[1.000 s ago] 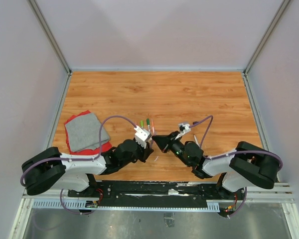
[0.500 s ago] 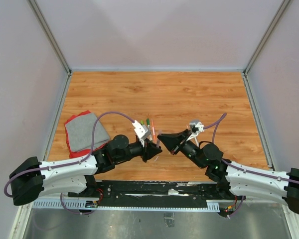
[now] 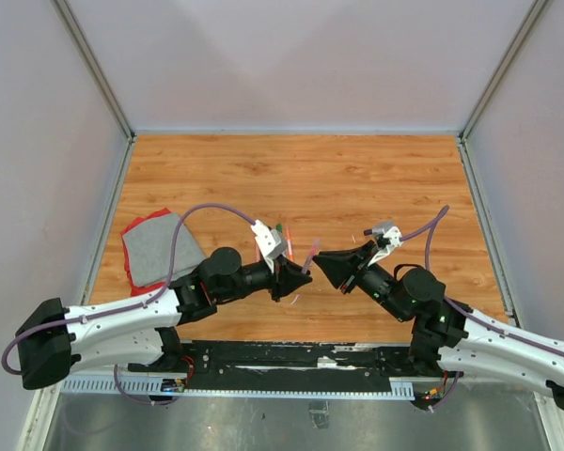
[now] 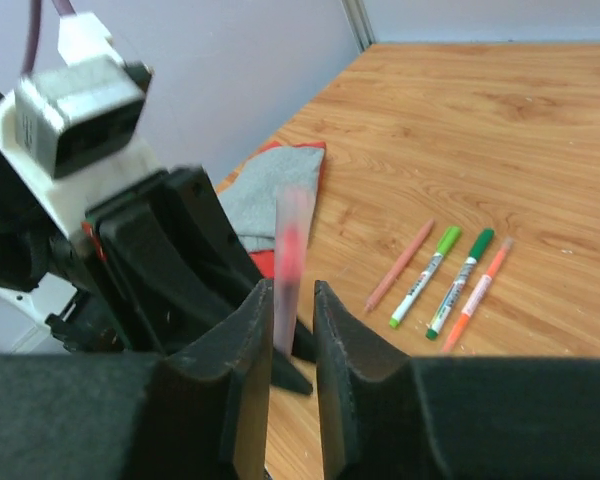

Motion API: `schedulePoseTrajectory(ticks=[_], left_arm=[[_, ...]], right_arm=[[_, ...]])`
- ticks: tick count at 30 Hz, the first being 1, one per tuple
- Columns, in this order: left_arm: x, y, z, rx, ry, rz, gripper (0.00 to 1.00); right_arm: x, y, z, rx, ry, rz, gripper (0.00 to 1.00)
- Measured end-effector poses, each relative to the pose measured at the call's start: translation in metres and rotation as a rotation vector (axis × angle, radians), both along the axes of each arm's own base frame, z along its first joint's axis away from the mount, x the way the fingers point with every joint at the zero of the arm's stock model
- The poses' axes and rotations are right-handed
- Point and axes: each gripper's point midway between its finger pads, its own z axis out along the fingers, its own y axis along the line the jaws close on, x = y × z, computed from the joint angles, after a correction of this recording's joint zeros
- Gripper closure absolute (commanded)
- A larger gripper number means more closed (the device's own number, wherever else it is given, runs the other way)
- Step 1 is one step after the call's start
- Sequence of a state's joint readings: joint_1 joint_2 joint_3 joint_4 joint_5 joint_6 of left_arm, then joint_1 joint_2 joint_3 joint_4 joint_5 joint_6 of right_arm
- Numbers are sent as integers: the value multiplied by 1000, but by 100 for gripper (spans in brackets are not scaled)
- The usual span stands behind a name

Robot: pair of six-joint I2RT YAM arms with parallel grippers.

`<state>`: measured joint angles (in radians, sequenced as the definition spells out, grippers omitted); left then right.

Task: Insert the pens into the pen caps
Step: Insert the pen cap onto the pen.

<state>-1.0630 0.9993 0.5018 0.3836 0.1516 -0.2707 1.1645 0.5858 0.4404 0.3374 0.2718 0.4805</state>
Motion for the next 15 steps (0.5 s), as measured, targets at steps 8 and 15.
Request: schedulePoseTrajectory(ticks=[8,15], left_arm=[[24,13,23,-53,-41,137,99],[28,13,17,-38,-27,161,99]], right_arm=[[-4,-30,11,-86,-48,-50,41],[11,-43,51,-50,-18,-162,27]])
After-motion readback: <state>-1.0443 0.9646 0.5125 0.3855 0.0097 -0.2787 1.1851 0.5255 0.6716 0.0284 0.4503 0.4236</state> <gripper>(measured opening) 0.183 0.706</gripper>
